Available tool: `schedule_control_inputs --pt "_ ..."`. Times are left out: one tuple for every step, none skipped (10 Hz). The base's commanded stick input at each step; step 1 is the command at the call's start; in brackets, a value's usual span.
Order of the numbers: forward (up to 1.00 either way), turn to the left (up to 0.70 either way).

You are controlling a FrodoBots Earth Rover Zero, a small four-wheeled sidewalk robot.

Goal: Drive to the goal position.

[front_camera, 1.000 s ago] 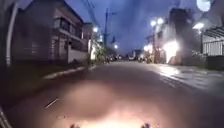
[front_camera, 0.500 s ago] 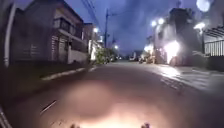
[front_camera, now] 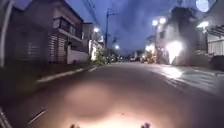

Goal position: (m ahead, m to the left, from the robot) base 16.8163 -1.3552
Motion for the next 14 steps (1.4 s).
schedule_control_inputs --pt "0.50 0.00" --pt "0.50 0.00" --pt "0.50 0.00" --pt "0.50 0.14" --pt "0.50 0.50" --pt "0.50 0.50" --pt "0.50 0.29" --pt "0.50 0.00" --pt "0.50 0.00" --pt "0.50 0.00" --pt "0.50 0.00" --pt "0.50 0.00" --pt "0.50 0.00" --pt "0.50 0.00"
